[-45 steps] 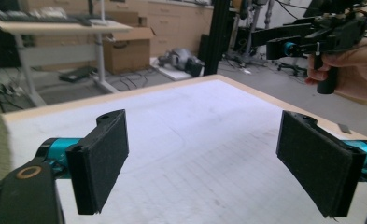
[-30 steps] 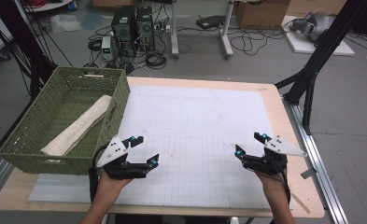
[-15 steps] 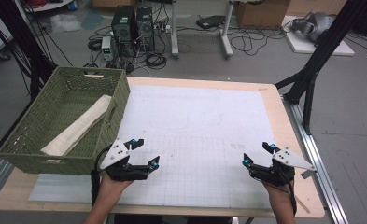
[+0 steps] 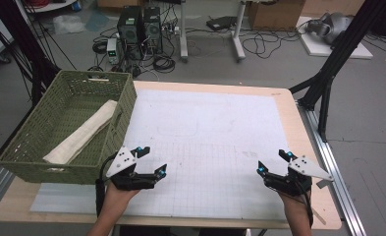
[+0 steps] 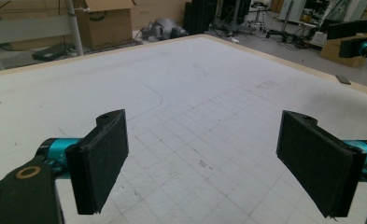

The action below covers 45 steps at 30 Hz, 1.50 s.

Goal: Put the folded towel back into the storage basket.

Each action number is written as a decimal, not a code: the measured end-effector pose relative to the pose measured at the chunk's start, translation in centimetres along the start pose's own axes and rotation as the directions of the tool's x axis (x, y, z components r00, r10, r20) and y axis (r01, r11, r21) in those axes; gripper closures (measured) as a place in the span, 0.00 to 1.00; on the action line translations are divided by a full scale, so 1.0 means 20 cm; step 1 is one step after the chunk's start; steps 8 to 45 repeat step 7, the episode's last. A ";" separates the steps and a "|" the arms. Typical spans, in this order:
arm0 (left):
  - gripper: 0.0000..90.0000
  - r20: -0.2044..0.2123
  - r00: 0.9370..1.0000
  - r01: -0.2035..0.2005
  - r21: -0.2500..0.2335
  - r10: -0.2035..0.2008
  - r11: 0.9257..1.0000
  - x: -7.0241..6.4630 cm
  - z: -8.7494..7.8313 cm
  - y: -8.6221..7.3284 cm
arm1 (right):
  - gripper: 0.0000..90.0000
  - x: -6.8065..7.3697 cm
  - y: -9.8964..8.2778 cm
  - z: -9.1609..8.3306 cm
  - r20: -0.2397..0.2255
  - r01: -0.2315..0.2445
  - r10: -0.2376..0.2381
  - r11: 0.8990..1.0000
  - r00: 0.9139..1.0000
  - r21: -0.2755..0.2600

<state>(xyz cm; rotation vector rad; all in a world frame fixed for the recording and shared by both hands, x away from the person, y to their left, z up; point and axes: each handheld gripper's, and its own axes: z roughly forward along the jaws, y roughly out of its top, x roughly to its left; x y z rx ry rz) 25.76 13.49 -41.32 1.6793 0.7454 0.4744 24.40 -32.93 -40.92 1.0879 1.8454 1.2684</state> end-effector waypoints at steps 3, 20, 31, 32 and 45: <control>0.19 0.003 1.000 -0.001 0.001 0.001 1.000 0.00 0.00 0.00 | 0.17 0.00 0.00 0.00 0.000 0.005 -0.005 1.000 1.000 0.000; 0.19 -0.002 1.000 -0.001 0.002 0.001 1.000 0.00 0.01 0.00 | 0.17 0.00 0.00 0.00 -0.005 0.008 -0.008 1.000 1.000 -0.002; 0.19 -0.002 1.000 -0.001 0.002 0.001 1.000 0.00 0.01 0.00 | 0.17 0.00 0.00 0.00 -0.005 0.008 -0.008 1.000 1.000 -0.002; 0.19 -0.002 1.000 -0.001 0.002 0.001 1.000 0.00 0.01 0.00 | 0.17 0.00 0.00 0.00 -0.005 0.008 -0.008 1.000 1.000 -0.002; 0.19 -0.002 1.000 -0.001 0.002 0.001 1.000 0.00 0.01 0.00 | 0.17 0.00 0.00 0.00 -0.005 0.008 -0.008 1.000 1.000 -0.002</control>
